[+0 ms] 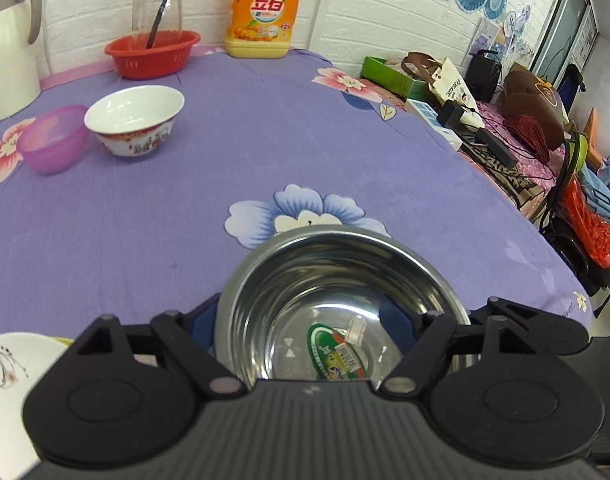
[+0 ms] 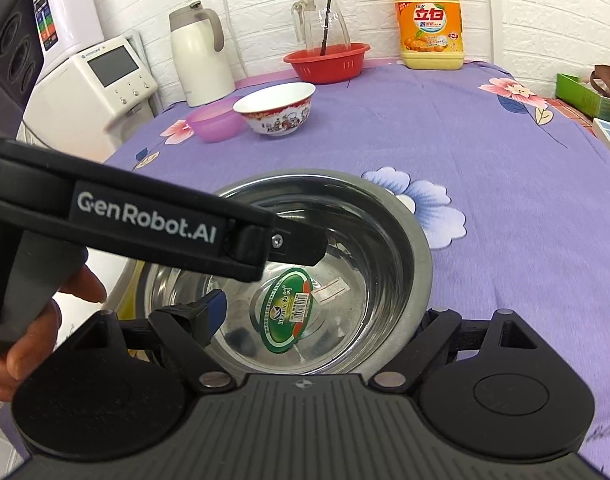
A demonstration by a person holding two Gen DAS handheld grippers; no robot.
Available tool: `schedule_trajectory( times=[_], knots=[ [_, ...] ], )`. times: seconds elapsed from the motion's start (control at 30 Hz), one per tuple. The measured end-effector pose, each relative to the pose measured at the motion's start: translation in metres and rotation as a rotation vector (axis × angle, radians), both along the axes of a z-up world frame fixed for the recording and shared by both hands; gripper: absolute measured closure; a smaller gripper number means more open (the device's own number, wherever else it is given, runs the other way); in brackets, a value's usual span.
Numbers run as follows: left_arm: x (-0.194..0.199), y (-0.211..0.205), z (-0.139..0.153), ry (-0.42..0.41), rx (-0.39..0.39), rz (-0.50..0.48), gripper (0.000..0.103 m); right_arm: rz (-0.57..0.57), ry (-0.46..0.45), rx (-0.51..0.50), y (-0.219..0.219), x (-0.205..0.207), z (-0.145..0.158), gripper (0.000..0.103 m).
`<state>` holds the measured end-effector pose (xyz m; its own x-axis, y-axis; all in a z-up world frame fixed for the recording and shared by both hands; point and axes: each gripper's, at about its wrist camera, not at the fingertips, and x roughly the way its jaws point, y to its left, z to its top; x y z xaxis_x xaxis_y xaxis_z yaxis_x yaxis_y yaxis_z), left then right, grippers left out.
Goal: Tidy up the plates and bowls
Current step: 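Lift the steel bowl and carry it toward the plate stack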
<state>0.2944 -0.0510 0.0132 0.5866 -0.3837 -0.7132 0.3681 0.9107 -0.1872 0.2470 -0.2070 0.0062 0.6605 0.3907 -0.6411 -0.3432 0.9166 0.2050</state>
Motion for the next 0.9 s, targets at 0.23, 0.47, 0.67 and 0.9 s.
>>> schedule_trajectory(
  times=[0.23, 0.47, 0.67, 0.9],
  knots=[
    [-0.001, 0.000, -0.009, 0.020, -0.033, 0.015, 0.026, 0.002, 0.007, -0.009, 0.000, -0.006, -0.006, 0.000],
    [0.007, -0.011, -0.014, 0.037, -0.048, 0.012, 0.026, -0.031, 0.015, -0.021, -0.008, 0.003, -0.008, 0.000],
    [0.007, -0.005, -0.016, 0.043, -0.048, 0.019, 0.024, 0.007, 0.015, -0.014, -0.008, 0.002, -0.011, 0.000],
    [0.007, 0.010, 0.002, -0.006, -0.114, 0.029, 0.020, -0.067, -0.032, 0.058, -0.044, -0.012, 0.001, 0.000]
  ],
)
